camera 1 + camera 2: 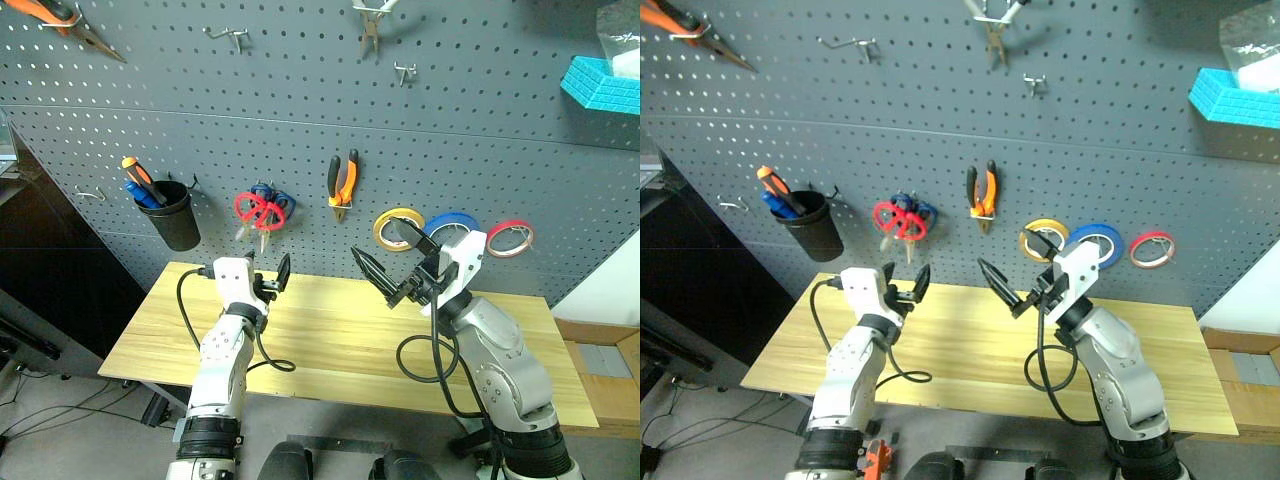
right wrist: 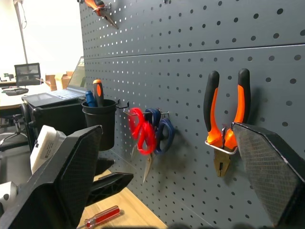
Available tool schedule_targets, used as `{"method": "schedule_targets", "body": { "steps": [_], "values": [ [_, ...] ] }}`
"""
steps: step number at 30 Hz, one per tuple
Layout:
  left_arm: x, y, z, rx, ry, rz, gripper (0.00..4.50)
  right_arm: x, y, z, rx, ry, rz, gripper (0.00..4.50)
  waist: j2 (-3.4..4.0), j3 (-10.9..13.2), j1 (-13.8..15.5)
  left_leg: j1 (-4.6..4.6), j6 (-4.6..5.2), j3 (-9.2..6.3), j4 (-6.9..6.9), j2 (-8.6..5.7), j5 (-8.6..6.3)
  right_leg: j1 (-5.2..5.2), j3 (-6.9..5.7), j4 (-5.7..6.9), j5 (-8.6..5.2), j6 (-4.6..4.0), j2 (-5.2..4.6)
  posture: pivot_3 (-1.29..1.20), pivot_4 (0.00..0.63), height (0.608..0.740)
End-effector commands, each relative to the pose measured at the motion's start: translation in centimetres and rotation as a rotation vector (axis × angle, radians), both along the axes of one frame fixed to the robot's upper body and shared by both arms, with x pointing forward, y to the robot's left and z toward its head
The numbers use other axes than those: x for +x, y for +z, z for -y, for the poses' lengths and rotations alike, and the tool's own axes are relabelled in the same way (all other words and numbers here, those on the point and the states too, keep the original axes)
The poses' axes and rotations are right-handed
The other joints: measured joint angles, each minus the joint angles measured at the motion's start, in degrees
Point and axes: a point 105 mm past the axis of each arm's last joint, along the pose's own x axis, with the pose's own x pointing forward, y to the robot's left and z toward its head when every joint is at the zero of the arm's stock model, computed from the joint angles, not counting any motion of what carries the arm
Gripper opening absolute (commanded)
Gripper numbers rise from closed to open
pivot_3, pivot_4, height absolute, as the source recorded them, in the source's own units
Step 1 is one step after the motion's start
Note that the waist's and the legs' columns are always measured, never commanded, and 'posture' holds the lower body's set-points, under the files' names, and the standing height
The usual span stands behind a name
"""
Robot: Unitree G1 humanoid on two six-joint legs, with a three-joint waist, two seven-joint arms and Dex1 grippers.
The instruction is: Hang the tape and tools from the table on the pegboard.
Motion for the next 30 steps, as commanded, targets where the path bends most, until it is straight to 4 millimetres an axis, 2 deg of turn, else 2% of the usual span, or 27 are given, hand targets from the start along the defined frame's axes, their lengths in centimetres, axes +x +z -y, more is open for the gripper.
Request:
{"method": "schedule_targets", "body": {
  "steps": [1,4,6,8,11,18,22,27,30],
  "values": [
    [0.1,0.0,-0.3,0.011,0.024,-0.009,4.47,-0.7,0.9,-0.2,-0.011,0.033,0.047,4.50,0.01,0.0,0.0,0.00,0.00,0.00,0.00,0.00,0.00,0.00,0.00,0.00,0.00,0.00,0.00,0.10,0.071,0.740],
    [-1.1,-3.3,-1.7,0.004,0.077,-0.157,4.47,-1.4,-1.4,-1.2,-0.191,0.107,0.037,4.50,0.12,0.1,-0.2,0.01,0.01,0.02,-0.01,0.00,0.00,0.00,0.01,-0.02,0.00,0.00,0.00,0.10,0.093,0.740],
    [-1.7,-5.5,-3.5,0.054,0.150,-0.275,4.47,-1.1,-3.9,-1.9,-0.367,0.102,0.026,4.50,0.19,0.2,-0.3,0.03,0.03,0.03,-0.02,0.01,-0.02,0.02,0.02,-0.04,-0.01,0.00,-0.01,0.10,0.093,0.740],
    [-2.2,-6.6,-5.7,0.067,0.231,-0.364,4.47,-1.2,-5.6,-2.8,-0.501,0.136,0.054,4.50,0.17,0.7,-0.5,0.08,0.03,0.01,-0.04,0.03,-0.02,0.02,0.00,0.00,-0.02,-0.02,0.01,0.11,0.114,0.740],
    [-2.2,-7.1,-8.7,0.093,0.301,-0.470,4.47,-1.2,-6.7,-4.2,-0.579,0.193,0.065,4.50,0.20,1.2,-0.5,0.07,0.07,-0.07,-0.02,0.10,0.03,-0.02,-0.06,0.04,-0.02,-0.03,0.09,0.12,0.127,0.740],
    [-1.1,-6.1,-13.5,0.297,0.328,-0.537,4.47,-0.5,-6.2,-7.2,-0.596,0.282,0.086,4.50,0.19,2.7,-0.3,0.06,0.09,-0.07,-0.02,-0.03,0.03,0.02,-0.09,-0.01,-0.02,-0.04,-0.07,0.13,0.159,0.740],
    [0.4,-5.6,-14.4,0.327,0.303,-0.561,4.47,0.8,-5.8,-8.5,-0.592,0.279,0.019,4.50,0.15,3.6,-0.2,-0.05,0.08,-0.11,-0.07,-0.02,0.02,-0.06,-0.14,-0.03,-0.02,-0.05,-0.11,0.14,0.180,0.740],
    [2.8,-5.5,-12.0,0.303,0.112,-0.580,4.47,1.4,-5.6,-9.2,-0.633,0.281,-0.049,4.50,0.14,4.9,0.0,-0.10,0.07,-0.18,-0.04,-0.02,0.03,-0.08,-0.21,0.00,-0.01,-0.07,-0.15,0.14,0.207,0.740],
    [3.8,-4.8,-12.4,0.341,0.108,-0.567,4.47,0.8,-5.2,-9.3,-0.626,0.307,-0.060,4.50,0.00,5.7,-0.2,-0.12,0.08,-0.16,-0.05,-0.02,0.02,-0.09,-0.19,-0.02,-0.01,-0.07,-0.16,0.14,0.225,0.740]
  ]
}}
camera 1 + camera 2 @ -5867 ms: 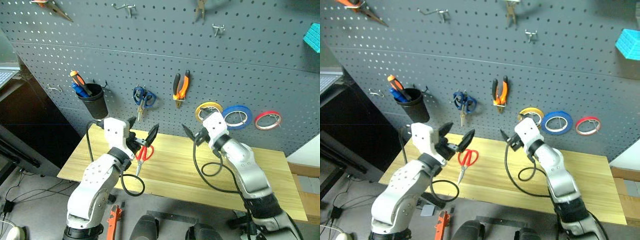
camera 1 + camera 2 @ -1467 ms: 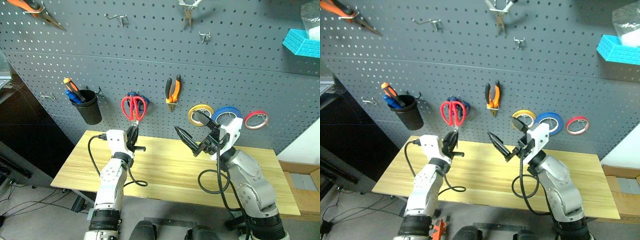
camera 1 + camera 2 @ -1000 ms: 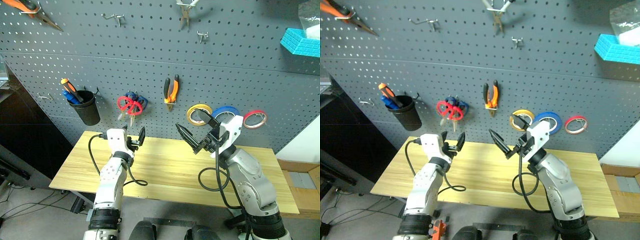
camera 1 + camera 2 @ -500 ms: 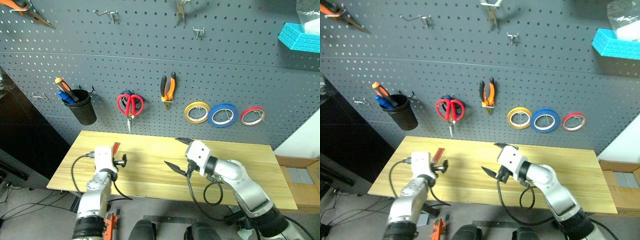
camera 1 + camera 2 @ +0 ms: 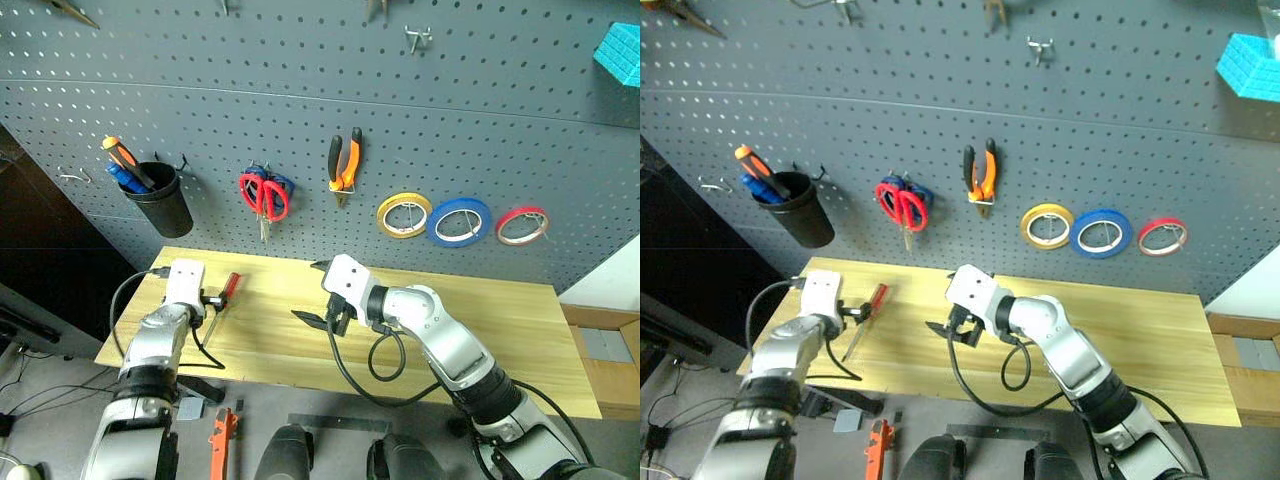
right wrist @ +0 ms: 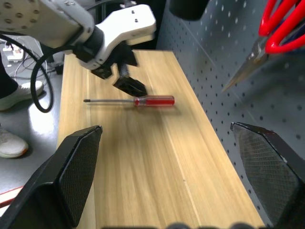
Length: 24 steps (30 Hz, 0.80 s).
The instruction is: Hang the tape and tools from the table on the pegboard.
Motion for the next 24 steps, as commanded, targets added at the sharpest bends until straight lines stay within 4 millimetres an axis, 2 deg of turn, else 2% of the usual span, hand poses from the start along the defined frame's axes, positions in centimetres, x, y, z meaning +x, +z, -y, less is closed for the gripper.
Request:
{"method": "schedule_targets", "body": {
  "steps": [1,8,16,19,24],
  "values": [
    [1.1,1.4,-1.2,0.058,-0.007,0.027,4.47,-0.8,1.0,-0.3,0.015,0.037,0.002,4.50,-0.06,0.4,-0.1,-0.06,0.00,0.00,-0.02,0.02,0.00,-0.09,-0.01,0.00,0.00,-0.01,0.00,0.14,0.228,0.740],
    [1.7,1.6,-2.6,0.113,0.011,-0.012,4.47,-1.5,1.3,-0.1,0.015,0.034,-0.018,4.50,-0.10,1.6,-1.4,-0.86,0.00,0.00,0.02,0.04,0.00,-0.89,-0.07,0.03,0.00,-0.01,0.00,0.13,0.256,0.740],
    [0.7,-0.7,-1.6,0.020,-0.051,-0.145,4.47,-1.7,1.9,0.1,0.018,0.008,-0.033,4.50,-0.12,2.9,-1.5,-0.91,-0.01,-0.05,0.02,0.04,0.01,-0.90,-0.16,0.00,-0.01,-0.01,-0.02,0.12,0.272,0.740],
    [0.7,-0.6,-1.5,0.024,-0.059,-0.146,3.90,-1.6,1.9,0.3,0.026,-0.016,-0.048,4.50,-0.09,3.1,-1.6,-0.91,-0.01,-0.08,0.04,0.03,0.01,-0.89,-0.18,0.01,-0.01,-0.01,-0.03,0.12,0.280,0.740],
    [0.9,-0.3,-1.6,0.037,-0.063,-0.138,2.17,-1.5,1.7,0.7,0.026,-0.041,-0.058,4.50,-0.09,3.3,-1.6,-0.91,-0.01,-0.08,0.03,0.04,0.01,-0.89,-0.19,0.01,-0.01,0.00,-0.03,0.13,0.283,0.740]
  ]
}}
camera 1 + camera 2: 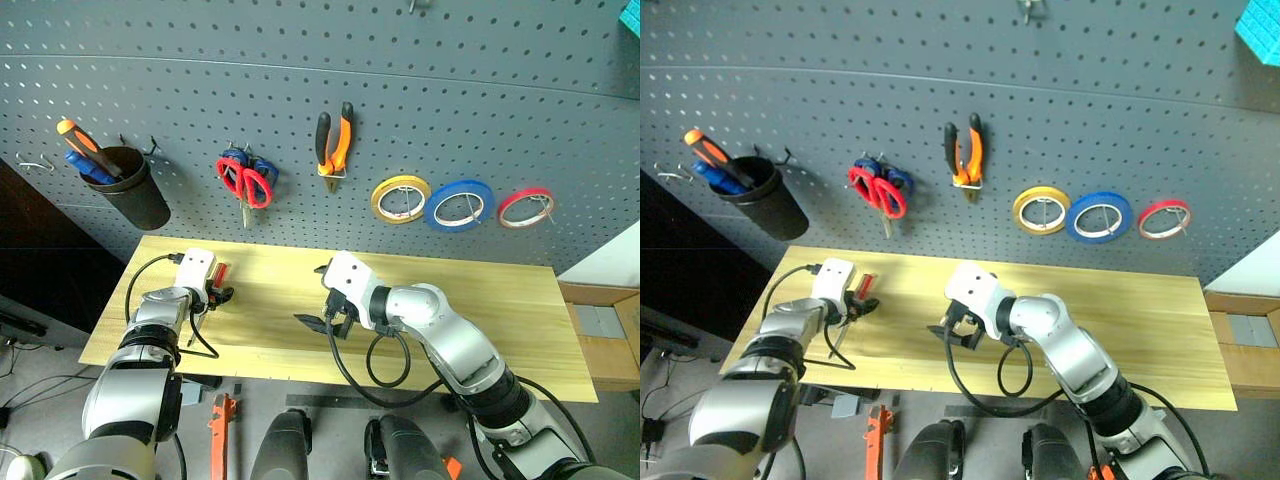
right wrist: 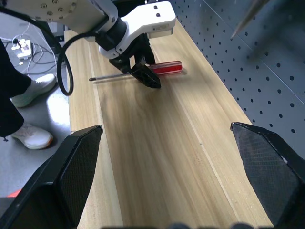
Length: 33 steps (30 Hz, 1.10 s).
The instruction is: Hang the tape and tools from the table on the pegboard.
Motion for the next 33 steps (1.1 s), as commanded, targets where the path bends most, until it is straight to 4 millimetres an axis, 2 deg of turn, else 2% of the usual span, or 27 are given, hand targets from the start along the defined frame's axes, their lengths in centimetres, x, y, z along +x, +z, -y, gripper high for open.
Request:
{"method": "schedule_targets", "body": {
  "steps": [1,4,10,14,18,21,25,28,33],
  "values": [
    [0.0,0.4,-0.5,0.026,-0.002,0.004,1.82,-0.2,1.0,0.2,0.035,-0.013,0.025,4.50,0.00,0.1,0.0,0.00,0.00,0.00,0.00,0.00,0.00,0.00,0.00,0.00,0.00,0.00,0.00,0.13,0.283,0.740],
    [0.0,0.5,-0.6,0.028,-0.005,0.006,0.80,-0.2,1.0,0.2,0.042,-0.014,0.022,4.50,0.00,0.1,0.0,0.00,0.00,0.00,0.00,0.00,0.00,0.00,0.00,-0.01,0.00,0.00,0.00,0.13,0.274,0.740],
    [0.2,0.8,0.0,0.036,-0.021,0.041,0.80,0.0,1.2,1.2,0.064,-0.022,0.014,4.50,-0.01,0.1,0.1,-0.01,-0.01,0.00,0.00,0.00,0.00,0.00,-0.01,-0.01,0.00,0.00,-0.01,0.14,0.242,0.740],
    [0.0,1.2,1.0,0.027,-0.016,0.109,0.80,-1.2,2.2,2.3,0.166,0.022,-0.013,4.50,-0.06,0.0,0.1,-0.05,-0.03,0.00,-0.01,-0.02,0.00,0.00,-0.02,-0.03,0.00,0.00,-0.05,0.14,0.194,0.740],
    [-0.5,3.5,2.8,0.056,-0.024,0.299,0.80,-3.2,3.6,3.5,0.322,0.081,-0.060,4.50,-0.19,-0.2,0.2,-0.08,-0.28,-0.01,-0.02,-0.01,0.06,0.00,-0.02,-0.06,0.00,0.01,-0.07,0.15,0.153,0.740],
    [-1.4,5.2,4.2,0.059,-0.025,0.406,0.80,-3.5,3.7,4.3,0.369,0.080,-0.060,4.50,-0.36,-0.7,0.3,-0.06,-0.33,-0.01,-0.01,-0.01,0.09,-0.01,-0.04,-0.03,0.00,0.01,-0.07,0.16,0.121,0.740],
    [-3.5,8.4,5.8,0.136,-0.043,0.573,0.80,-3.8,5.3,5.1,0.511,0.055,-0.022,4.50,-0.42,-2.0,0.3,-0.03,-0.35,0.03,-0.02,-0.01,0.10,0.01,-0.02,-0.02,0.01,0.01,-0.07,0.17,0.095,0.740],
    [-4.6,10.2,5.3,0.170,0.037,0.668,0.80,-3.2,6.5,5.5,0.628,0.017,-0.005,4.50,-0.42,-3.3,0.4,0.02,-0.31,0.03,-0.02,-0.02,0.08,0.02,-0.01,0.04,0.01,0.01,-0.06,0.18,0.059,0.740],
    [-7.4,15.6,3.2,0.336,0.220,0.896,0.80,-1.4,9.3,6.1,0.855,-0.080,0.002,4.50,-0.44,-5.5,0.9,0.08,-0.28,0.03,-0.02,0.00,0.06,0.05,0.01,0.09,0.01,0.02,0.00,0.20,0.032,0.740]
  ]
}}
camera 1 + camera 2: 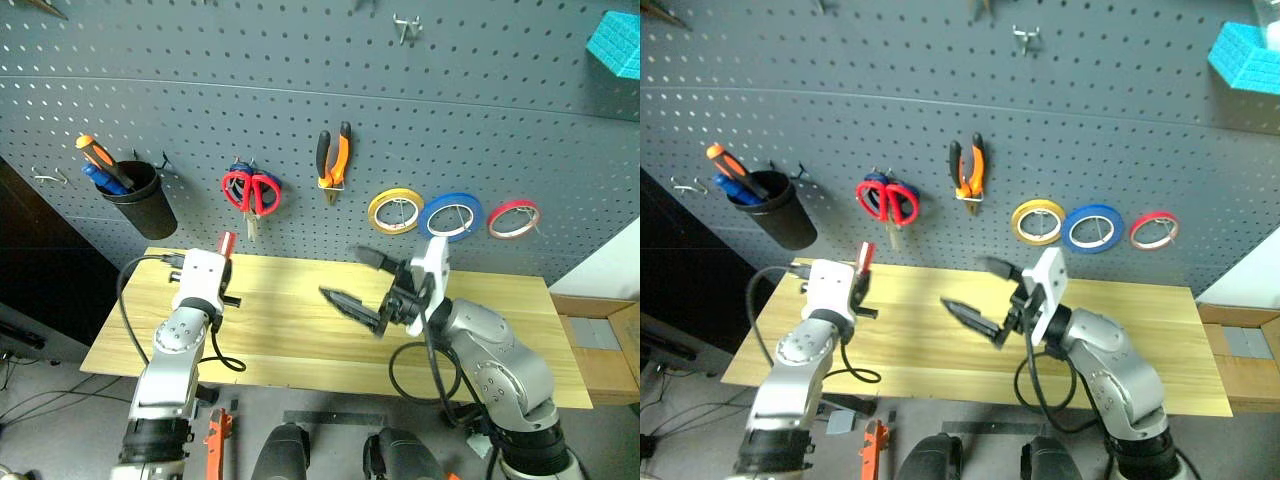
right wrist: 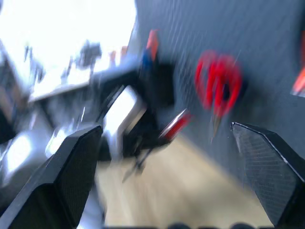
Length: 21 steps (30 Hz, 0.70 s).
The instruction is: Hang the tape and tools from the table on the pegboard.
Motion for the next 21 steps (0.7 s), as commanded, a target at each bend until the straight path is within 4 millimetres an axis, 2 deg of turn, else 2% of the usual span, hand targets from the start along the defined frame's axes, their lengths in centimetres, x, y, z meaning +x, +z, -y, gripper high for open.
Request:
{"method": "schedule_targets", "body": {
  "steps": [1,4,6,11,15,18,21],
  "values": [
    [-1.2,6.2,-1.2,0.087,0.099,0.253,0.80,0.7,2.6,0.6,0.119,-0.058,0.037,4.50,-0.01,-0.7,0.7,0.00,0.00,0.00,0.00,-0.01,0.01,0.01,0.00,0.01,0.01,0.00,0.00,0.20,0.025,0.740],
    [-1.1,8.8,-1.3,0.115,0.109,0.354,0.80,0.8,3.5,0.1,0.141,-0.059,0.056,4.50,0.03,-1.9,1.7,0.07,0.00,0.01,0.03,-0.01,0.02,0.04,0.03,0.03,0.06,-0.01,0.03,0.21,0.022,0.740],
    [-0.2,11.2,-1.6,0.127,0.111,0.430,0.80,0.9,4.3,-0.2,0.173,-0.057,0.063,4.50,-0.10,-2.4,2.7,0.14,0.02,0.01,0.02,-0.03,0.03,0.11,0.04,0.03,0.07,-0.02,0.05,0.21,0.018,0.740],
    [3.3,17.3,-2.7,0.093,0.090,0.591,0.80,1.4,6.3,-1.0,0.222,-0.050,0.095,4.50,-0.30,-3.1,3.8,0.20,0.07,-0.01,0.07,-0.03,0.08,0.19,0.03,0.05,0.16,-0.07,0.13,0.20,0.017,0.740],
    [5.2,21.6,-3.7,0.048,0.108,0.708,0.80,1.9,6.8,-1.5,0.220,-0.050,0.114,4.50,-0.36,-3.3,4.1,0.25,0.09,0.07,0.06,-0.03,0.09,0.19,0.12,0.02,0.21,-0.05,0.18,0.19,0.021,0.740],
    [6.1,22.9,-4.1,0.055,0.107,0.745,0.80,2.2,6.9,-1.4,0.221,-0.066,0.116,4.50,-0.36,-3.4,4.0,0.24,0.09,0.20,0.02,-0.04,0.08,0.14,0.22,-0.02,0.22,-0.05,0.17,0.19,0.028,0.740],
    [6.9,23.1,-4.7,0.055,0.110,0.743,0.80,2.4,6.7,-1.3,0.209,-0.083,0.118,4.50,-0.36,-3.4,3.9,0.16,0.09,0.28,-0.01,-0.03,0.08,0.01,0.27,-0.01,0.22,-0.05,0.16,0.18,0.036,0.740]
  ]
}}
